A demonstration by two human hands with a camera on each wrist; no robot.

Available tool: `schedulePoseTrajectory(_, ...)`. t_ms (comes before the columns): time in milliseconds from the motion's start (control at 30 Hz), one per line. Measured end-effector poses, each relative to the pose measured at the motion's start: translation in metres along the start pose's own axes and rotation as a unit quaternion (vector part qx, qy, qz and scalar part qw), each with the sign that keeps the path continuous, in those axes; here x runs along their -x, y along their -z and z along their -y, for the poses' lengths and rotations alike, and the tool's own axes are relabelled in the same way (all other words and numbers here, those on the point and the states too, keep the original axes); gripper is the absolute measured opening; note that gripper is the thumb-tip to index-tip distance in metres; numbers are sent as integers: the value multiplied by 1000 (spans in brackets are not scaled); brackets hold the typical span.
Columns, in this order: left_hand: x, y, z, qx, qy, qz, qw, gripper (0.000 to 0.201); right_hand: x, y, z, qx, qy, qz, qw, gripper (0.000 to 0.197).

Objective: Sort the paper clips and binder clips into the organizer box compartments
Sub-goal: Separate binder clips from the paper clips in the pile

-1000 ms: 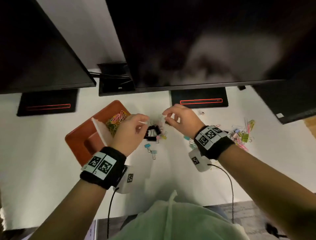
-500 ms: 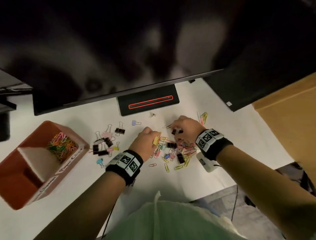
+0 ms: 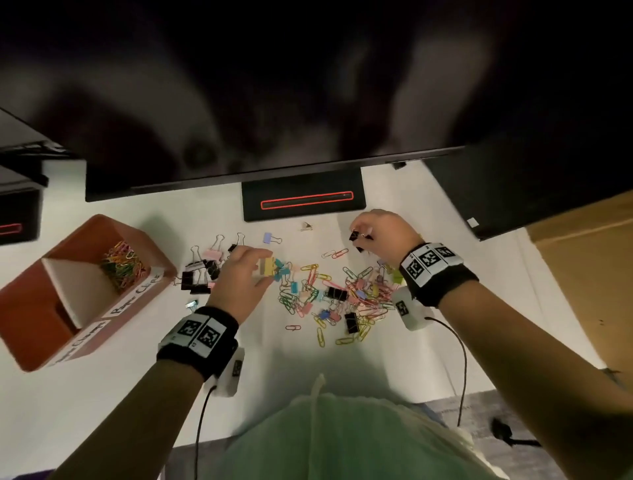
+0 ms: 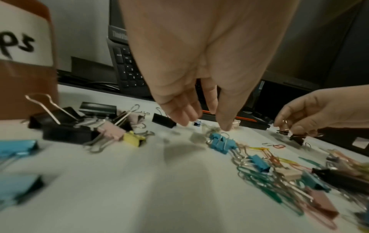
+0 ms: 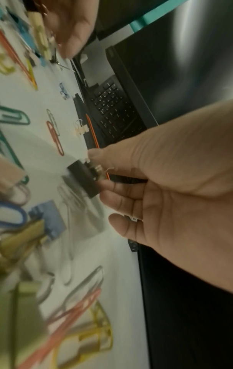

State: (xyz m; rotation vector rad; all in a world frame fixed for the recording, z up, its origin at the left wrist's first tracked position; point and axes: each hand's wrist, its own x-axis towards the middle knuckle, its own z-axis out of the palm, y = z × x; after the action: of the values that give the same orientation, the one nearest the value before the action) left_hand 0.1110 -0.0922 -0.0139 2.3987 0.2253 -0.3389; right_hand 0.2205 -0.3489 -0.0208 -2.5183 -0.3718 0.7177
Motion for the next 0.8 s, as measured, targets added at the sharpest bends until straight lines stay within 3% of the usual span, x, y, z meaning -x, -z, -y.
schedulePoseTrajectory(67,5,-1,2,-31,-19,-29,999,39,0,1,1,40,13,-34,999,36)
schedulePoseTrajectory(133,8,-5,-8,-37,-44,-47,997,36,3,-1,9,50,70,-68,994,34)
schedulePoseTrajectory(267,-1,-28,-36,-82,-72,4,994,38,7,-15,28,51,145,66,986,36)
schedulePoseTrajectory(333,-8,-42,-46,-150,-66,46,985,44,6,-20,30,104,141,119,977,44)
schedulePoseTrajectory(433,-15,-56,-49,-201,-44,78,975,44,10,-27,30,128,115,129,977,53)
schedulePoseTrajectory(633,-14,-56,-40,-112,-45,63,991,29,22,-50,38,84,82,92,989,51)
schedulePoseTrajectory(800,-14,-55,-35,-130,-47,67,988,24,20,-54,43,54,57,101,992,36)
